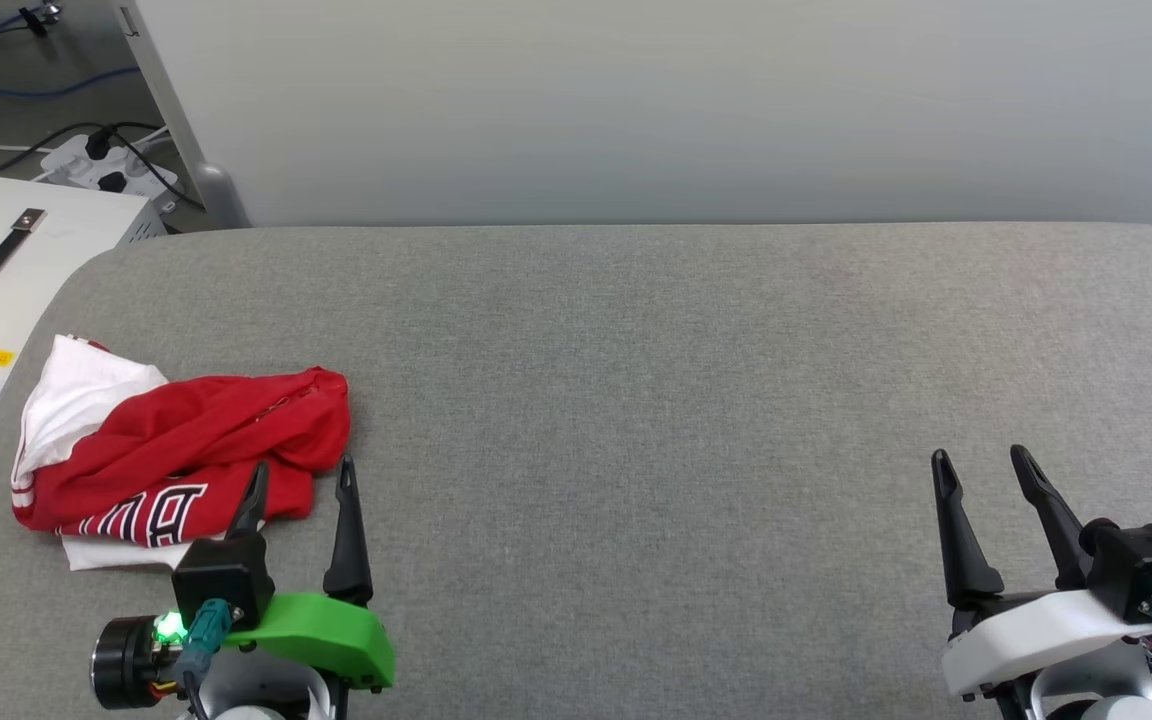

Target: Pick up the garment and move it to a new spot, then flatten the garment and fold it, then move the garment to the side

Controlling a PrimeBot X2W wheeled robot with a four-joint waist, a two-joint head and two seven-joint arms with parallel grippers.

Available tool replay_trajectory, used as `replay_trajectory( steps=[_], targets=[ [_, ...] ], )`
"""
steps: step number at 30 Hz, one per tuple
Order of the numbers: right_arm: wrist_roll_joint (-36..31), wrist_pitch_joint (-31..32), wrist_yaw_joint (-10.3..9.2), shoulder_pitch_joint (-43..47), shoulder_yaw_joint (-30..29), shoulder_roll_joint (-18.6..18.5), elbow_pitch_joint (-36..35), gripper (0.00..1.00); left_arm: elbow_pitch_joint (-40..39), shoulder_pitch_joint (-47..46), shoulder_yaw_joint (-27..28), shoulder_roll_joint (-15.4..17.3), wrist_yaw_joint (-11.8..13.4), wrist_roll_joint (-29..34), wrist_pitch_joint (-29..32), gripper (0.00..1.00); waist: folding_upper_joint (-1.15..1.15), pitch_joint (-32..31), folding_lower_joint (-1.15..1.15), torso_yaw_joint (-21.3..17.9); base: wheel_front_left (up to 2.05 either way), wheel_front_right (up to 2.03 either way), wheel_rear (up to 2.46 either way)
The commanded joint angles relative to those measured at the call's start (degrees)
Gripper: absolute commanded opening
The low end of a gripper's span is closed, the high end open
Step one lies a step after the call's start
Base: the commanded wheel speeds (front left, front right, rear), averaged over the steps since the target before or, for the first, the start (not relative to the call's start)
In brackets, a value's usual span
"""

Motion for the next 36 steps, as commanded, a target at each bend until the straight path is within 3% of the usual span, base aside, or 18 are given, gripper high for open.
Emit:
replay_trajectory(
  steps=[1, 13, 36],
  targets=[
    [0.7, -0.6, -0.03, 0.6, 0.1, 0.0, 0.0, 1.0, 0.2, 0.5, 0.0, -0.1, 0.3, -0.4, -0.7, 1.0, 0.0, 0.0, 0.0, 0.0, 0.0, 0.0, 0.0],
    [0.6, -2.0, -0.03, 0.7, 1.2, 0.1, -0.8, 1.0, 0.4, 0.0, 0.6, -0.2, 0.9, -1.0, -2.1, 1.0, 0.0, 0.8, 0.0, 2.5, 0.0, 0.0, 0.0],
    [-0.8, -4.7, -0.04, -0.1, 3.8, 0.1, -2.1, 1.0, 1.2, -1.5, 3.6, -0.2, 2.2, -5.1, -4.9, 1.0, 0.0, 4.1, 0.0, 17.0, 0.0, 0.0, 0.0]
  ],
)
